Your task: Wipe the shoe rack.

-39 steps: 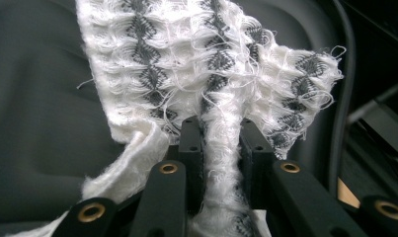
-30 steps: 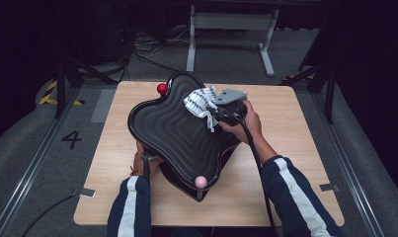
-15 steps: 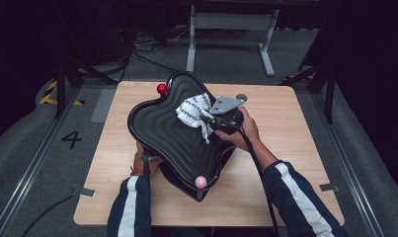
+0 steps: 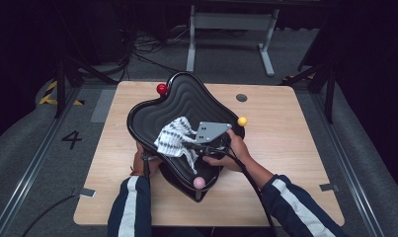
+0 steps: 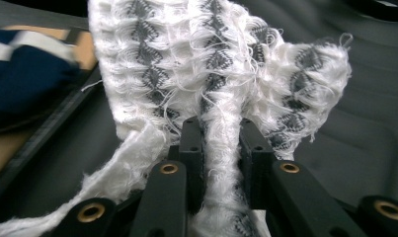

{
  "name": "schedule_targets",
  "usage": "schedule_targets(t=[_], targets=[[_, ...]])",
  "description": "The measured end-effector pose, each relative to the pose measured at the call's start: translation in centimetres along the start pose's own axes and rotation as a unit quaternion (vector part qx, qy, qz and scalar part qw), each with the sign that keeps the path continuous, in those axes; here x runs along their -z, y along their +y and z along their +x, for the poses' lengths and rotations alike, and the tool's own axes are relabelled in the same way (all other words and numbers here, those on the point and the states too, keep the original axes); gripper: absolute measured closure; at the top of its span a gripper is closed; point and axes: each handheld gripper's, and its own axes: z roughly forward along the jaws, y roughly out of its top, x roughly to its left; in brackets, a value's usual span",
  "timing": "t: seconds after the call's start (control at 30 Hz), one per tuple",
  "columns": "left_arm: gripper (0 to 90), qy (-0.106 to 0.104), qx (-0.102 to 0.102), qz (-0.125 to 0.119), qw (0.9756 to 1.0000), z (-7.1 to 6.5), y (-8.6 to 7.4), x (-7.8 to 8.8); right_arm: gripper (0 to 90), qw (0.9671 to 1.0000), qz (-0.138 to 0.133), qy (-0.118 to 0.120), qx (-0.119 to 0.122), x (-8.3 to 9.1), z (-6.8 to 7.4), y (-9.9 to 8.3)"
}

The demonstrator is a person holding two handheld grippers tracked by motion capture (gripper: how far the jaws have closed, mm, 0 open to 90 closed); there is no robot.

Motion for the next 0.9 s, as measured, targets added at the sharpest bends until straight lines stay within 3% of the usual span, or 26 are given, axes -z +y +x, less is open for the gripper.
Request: schedule_targets(t=[0.1, 0.3, 0.37, 0.43, 0.6, 0.8, 0.9], targets=[[50.6, 0.000, 0.000, 0.000, 1.0000, 0.0, 0.0, 0.0, 76.2, 0.9998, 0.003, -0.003, 0.019, 0.0, 0.8, 0.2], [50.7, 0.001, 0.001, 0.000, 1.0000, 0.0, 0.0, 0.0, 76.6, 0.9999, -0.001, 0.007, 0.010, 0.1, -0.2, -0.3], [50.7, 0.001, 0.000, 0.000, 1.0000, 0.0, 0.0, 0.0, 76.5, 0.9999, 0.003, -0.008, 0.010, 0.2, -0.7, -0.5], [50.7, 0.001, 0.001, -0.001, 1.0000, 0.0, 0.0, 0.0, 76.6, 0.9999, 0.003, -0.010, -0.005, 0.3, -1.5, -0.9], [50.7, 0.001, 0.001, 0.000, 1.0000, 0.0, 0.0, 0.0, 76.6, 0.9985, 0.014, -0.048, -0.024, 0.7, -3.4, -2.0], [50.7, 0.001, 0.001, -0.001, 1.0000, 0.0, 0.0, 0.0, 76.7, 0.9937, 0.039, -0.093, -0.049, 1.2, -5.9, -3.3], [50.6, 0.000, 0.001, 0.000, 1.0000, 0.0, 0.0, 0.0, 76.7, 0.9918, 0.044, -0.100, -0.066, 1.3, -6.9, -3.9]])
